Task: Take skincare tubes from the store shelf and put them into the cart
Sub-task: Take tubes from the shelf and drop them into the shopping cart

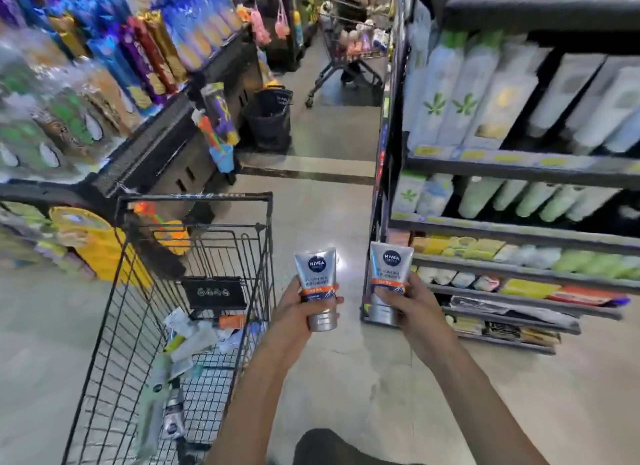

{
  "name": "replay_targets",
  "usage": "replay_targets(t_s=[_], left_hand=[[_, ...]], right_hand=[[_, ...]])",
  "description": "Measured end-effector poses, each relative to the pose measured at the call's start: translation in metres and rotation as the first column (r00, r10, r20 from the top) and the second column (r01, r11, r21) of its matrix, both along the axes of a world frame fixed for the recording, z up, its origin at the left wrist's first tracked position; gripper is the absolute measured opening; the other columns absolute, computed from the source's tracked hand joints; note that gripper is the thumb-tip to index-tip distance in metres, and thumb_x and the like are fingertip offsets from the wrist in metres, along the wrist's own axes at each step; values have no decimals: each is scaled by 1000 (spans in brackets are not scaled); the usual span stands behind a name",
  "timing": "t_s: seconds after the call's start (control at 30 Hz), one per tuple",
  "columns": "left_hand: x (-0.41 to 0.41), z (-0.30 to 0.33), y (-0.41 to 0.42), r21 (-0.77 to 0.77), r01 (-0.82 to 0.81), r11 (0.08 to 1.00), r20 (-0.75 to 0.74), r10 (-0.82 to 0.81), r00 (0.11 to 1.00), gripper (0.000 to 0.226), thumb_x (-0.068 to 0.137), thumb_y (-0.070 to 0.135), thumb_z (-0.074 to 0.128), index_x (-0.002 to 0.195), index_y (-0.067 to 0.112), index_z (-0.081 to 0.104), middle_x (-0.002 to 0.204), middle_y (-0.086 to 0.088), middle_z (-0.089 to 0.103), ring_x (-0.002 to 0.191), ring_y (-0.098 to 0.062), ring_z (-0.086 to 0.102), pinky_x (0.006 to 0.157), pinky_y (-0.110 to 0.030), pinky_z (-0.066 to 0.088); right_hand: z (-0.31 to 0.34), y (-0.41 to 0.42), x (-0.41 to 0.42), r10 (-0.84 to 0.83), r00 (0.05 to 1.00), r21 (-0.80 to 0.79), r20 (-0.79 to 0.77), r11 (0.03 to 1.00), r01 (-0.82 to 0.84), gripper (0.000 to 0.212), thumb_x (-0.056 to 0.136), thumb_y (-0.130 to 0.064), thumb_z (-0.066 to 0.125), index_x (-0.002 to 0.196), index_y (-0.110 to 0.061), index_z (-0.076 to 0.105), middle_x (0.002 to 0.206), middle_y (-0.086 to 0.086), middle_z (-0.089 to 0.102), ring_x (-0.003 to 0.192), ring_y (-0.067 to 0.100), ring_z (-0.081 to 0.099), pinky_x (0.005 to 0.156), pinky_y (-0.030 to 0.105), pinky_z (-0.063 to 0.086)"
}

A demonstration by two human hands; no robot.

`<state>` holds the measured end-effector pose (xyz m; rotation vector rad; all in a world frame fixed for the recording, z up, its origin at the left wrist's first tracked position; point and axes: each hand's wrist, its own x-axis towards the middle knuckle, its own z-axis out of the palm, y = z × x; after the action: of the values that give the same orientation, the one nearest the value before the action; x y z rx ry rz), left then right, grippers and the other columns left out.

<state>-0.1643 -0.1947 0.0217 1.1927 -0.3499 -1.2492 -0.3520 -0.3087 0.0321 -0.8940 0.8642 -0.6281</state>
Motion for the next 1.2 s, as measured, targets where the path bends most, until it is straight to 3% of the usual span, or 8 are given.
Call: replay_targets(t_s=[0.1, 0.2, 0.37, 0.57, 0.7, 0.9, 1.07, 1.2], left_hand=[[-40, 4, -27, -28, 90, 996, 5, -90, 996, 69, 70, -4, 74, 135, 11, 55, 126, -25, 67, 106, -41, 70, 89, -53, 53], [-92, 10, -51, -36, 177, 984, 30, -176, 984, 67, 71, -2, 75, 133, 12, 57, 125, -26, 67, 114, -46, 65, 97, -58, 48], [-192, 19, -79, -31, 300, 953, 35, -299, 954, 68, 72, -3, 76, 136, 9, 55, 121, -22, 69, 103, -36, 71, 79, -40, 58], [-299, 21, -111, -20, 356, 934, 51, -355, 933, 75, 67, 0, 77, 138, 8, 53, 123, -23, 69, 111, -42, 67, 90, -49, 53], [-357, 25, -132, -24, 382, 924, 68, -379, 923, 71, 68, -5, 79, 133, 10, 55, 113, -17, 73, 102, -34, 72, 84, -47, 56], [-422, 25, -173, -36, 454, 890, 76, -451, 889, 61, 81, -11, 69, 136, 10, 53, 123, -19, 71, 108, -34, 71, 86, -43, 57], [-470, 21, -219, -21, 476, 879, 91, -472, 877, 58, 80, -14, 70, 130, 14, 57, 115, -12, 74, 107, -28, 69, 99, -47, 51], [-505, 12, -265, -16, 486, 874, 83, -483, 872, 57, 81, -14, 69, 129, 15, 59, 111, -5, 75, 102, -21, 70, 91, -41, 55]], right_hand=[[3, -7, -50, -103, 994, 14, 24, 995, 103, 49, 84, 7, 73, 128, -9, 61, 107, 14, 76, 85, 26, 76, 74, 37, 61], [6, -13, -106, -179, 983, -4, 29, 984, 179, 58, 75, 0, 82, 128, -14, 64, 108, 13, 76, 95, 29, 68, 84, 45, 48], [8, -22, -207, -287, 958, -21, 15, 958, 287, 55, 76, -6, 84, 126, -14, 65, 118, 24, 71, 95, 34, 64, 84, 50, 42], [13, -31, -318, -360, 932, -32, 34, 932, 361, 59, 69, -17, 88, 123, -17, 66, 115, 21, 72, 100, 33, 60, 85, 48, 38], [14, -42, -375, -401, 916, -60, 33, 914, 402, 66, 65, -23, 90, 125, -15, 65, 116, 25, 70, 98, 32, 59, 83, 48, 37], [15, -64, -442, -453, 890, -75, 55, 887, 456, 59, 71, -12, 83, 127, -14, 63, 119, 19, 73, 104, 31, 70, 93, 49, 54], [19, -99, -485, -498, 866, -72, 34, 864, 499, 57, 75, -6, 82, 129, -11, 61, 112, 16, 74, 94, 27, 73, 76, 38, 58], [18, -137, -516, -519, 855, -76, 5, 852, 518, 55, 77, -6, 82, 128, -14, 62, 117, 19, 73, 95, 28, 74, 78, 41, 59]])
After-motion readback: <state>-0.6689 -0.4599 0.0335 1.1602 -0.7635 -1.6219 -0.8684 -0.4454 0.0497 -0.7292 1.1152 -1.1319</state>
